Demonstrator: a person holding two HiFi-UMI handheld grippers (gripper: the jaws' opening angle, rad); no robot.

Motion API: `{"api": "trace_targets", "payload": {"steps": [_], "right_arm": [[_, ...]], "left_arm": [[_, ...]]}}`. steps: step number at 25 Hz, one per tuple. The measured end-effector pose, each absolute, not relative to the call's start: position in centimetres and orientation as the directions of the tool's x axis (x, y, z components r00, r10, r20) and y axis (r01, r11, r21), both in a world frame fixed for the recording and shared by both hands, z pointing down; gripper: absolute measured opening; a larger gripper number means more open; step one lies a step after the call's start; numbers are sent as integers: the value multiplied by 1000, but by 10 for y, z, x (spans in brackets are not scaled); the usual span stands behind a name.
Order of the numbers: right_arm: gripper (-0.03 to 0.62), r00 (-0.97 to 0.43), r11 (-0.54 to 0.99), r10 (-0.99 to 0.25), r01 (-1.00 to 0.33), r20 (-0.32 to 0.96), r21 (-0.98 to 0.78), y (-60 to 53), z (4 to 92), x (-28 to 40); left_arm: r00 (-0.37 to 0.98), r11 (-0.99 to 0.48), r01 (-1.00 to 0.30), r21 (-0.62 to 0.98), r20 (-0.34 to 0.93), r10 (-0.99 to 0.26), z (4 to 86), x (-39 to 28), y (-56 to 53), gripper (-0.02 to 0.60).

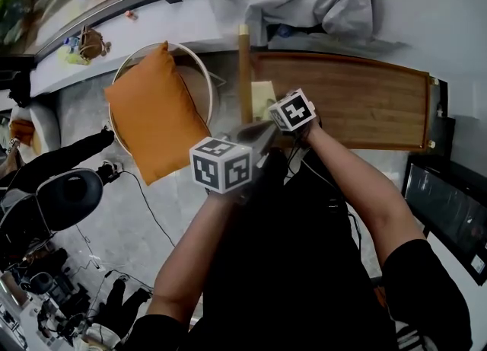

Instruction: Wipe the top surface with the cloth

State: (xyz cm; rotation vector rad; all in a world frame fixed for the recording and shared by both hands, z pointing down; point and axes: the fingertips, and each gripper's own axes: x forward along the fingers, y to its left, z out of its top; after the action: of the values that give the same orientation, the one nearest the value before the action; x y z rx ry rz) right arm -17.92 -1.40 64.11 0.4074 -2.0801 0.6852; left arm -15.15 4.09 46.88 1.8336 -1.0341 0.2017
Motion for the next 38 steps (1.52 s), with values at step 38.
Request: {"api": "trace_targets", "payload": {"steps": [38], "right_arm": [[32,-420,658,-186,-725,888,-205,-89,643,139]], "left_arm": [[695,-196,-688,699,556,-455,484,53,-8,8]]}}
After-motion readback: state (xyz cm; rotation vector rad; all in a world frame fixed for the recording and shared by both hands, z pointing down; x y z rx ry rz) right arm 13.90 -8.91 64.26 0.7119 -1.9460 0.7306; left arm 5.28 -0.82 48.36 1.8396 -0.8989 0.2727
